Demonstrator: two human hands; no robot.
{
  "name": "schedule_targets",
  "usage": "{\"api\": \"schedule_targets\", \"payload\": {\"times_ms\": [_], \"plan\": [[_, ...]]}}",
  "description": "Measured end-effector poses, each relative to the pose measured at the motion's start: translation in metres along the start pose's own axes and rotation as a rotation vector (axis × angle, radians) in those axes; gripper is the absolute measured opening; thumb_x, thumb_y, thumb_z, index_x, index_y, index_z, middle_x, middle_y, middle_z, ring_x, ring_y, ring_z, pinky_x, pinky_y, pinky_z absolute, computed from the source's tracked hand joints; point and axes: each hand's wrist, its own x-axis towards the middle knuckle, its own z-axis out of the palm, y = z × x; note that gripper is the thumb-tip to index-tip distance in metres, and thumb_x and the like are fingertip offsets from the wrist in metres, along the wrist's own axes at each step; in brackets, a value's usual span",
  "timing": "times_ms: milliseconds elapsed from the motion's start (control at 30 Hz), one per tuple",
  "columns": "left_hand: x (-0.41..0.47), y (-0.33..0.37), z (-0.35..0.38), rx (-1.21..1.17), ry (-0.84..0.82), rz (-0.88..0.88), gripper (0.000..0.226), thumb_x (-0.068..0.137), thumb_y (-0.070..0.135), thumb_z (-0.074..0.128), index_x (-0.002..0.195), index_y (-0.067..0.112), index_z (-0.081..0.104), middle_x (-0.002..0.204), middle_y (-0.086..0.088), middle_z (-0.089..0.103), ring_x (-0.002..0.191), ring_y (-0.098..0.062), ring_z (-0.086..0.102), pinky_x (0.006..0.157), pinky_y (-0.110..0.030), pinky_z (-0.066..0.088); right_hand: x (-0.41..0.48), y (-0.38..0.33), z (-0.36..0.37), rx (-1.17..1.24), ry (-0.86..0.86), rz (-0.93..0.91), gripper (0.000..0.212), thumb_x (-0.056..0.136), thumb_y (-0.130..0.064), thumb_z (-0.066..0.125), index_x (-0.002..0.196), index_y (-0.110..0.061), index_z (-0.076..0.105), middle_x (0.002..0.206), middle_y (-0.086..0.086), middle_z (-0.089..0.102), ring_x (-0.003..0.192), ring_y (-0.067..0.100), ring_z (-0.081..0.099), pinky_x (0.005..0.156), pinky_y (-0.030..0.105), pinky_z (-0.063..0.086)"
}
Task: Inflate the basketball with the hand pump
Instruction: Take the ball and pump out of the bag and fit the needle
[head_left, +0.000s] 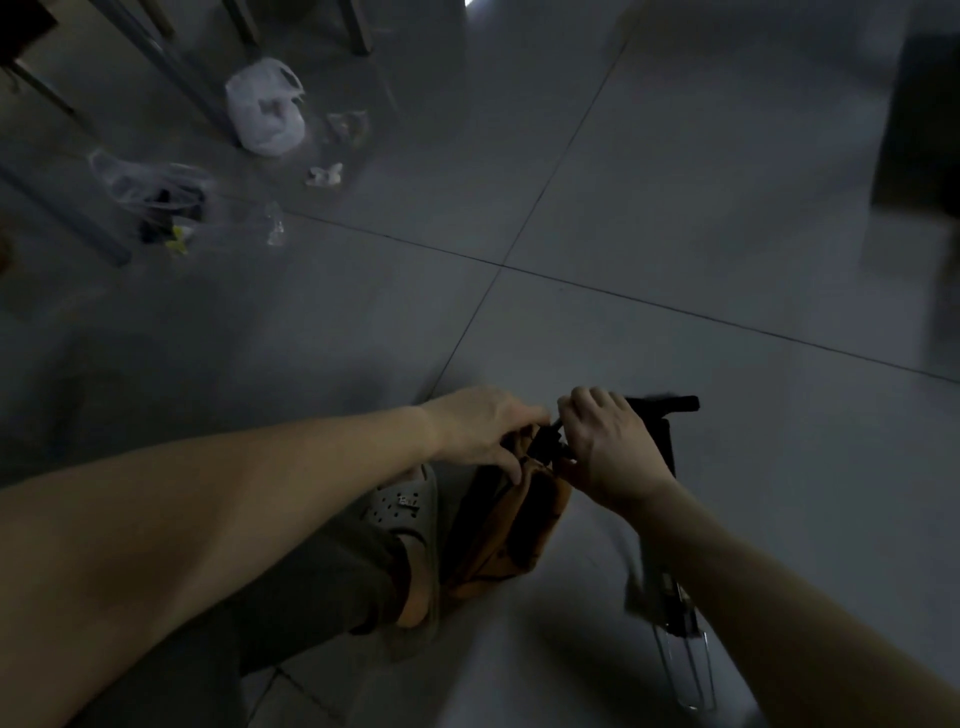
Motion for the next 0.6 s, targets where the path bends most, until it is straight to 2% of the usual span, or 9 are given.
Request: {"api": "schedule_targets", "payload": {"times_ms": [167, 300, 400, 600], "plan": [[0.0053, -0.0022, -0.0048, -0.008, -0.049, 0.009, 0.047, 0.081, 0.045, 0.080, 0.118, 0.029, 0.054, 0.101, 0.013, 0.059, 0.091, -0.008, 0.054, 0.079, -0.031, 0.047, -0.0051, -0.0003, 0.0008, -0.049, -0.027, 0.039, 0.050, 0.083, -0.049, 0.066, 0.113, -0.010, 0.057, 0.106, 0.009, 0.054, 0.093, 0.026, 0.054, 0.083, 0.039, 0.048], [0.0035, -0.0049, -0.0062, 0.008, -0.073, 0.002, 0.049, 0.082, 0.043, 0.079, 0.121, 0.026, 0.055, 0.105, 0.006, 0.061, 0.095, -0.011, 0.054, 0.081, -0.033, 0.047, -0.0065, -0.0072, 0.0038, -0.108, -0.032, 0.075, 0.050, 0.085, -0.049, 0.068, 0.114, -0.010, 0.057, 0.106, 0.010, 0.055, 0.092, 0.028, 0.055, 0.083, 0.040, 0.047], [0.0035, -0.0057, -0.0049, -0.004, -0.067, -0.002, 0.049, 0.083, 0.045, 0.078, 0.122, 0.028, 0.053, 0.107, 0.007, 0.061, 0.097, -0.012, 0.055, 0.085, -0.038, 0.050, -0.0063, -0.0055, 0.0037, -0.110, -0.022, 0.080, 0.050, 0.086, -0.049, 0.065, 0.116, -0.009, 0.058, 0.113, 0.011, 0.054, 0.097, 0.029, 0.055, 0.091, 0.044, 0.046], [0.0045, -0.0062, -0.0036, 0.032, -0.063, 0.010, 0.050, 0.084, 0.049, 0.076, 0.122, 0.029, 0.051, 0.104, 0.008, 0.059, 0.093, -0.010, 0.053, 0.082, -0.037, 0.049, -0.0076, -0.0045, 0.0051, -0.105, 0.014, 0.051, 0.036, 0.088, -0.041, 0.065, 0.105, -0.010, 0.063, 0.102, 0.008, 0.055, 0.091, 0.027, 0.055, 0.091, 0.043, 0.046]]}}
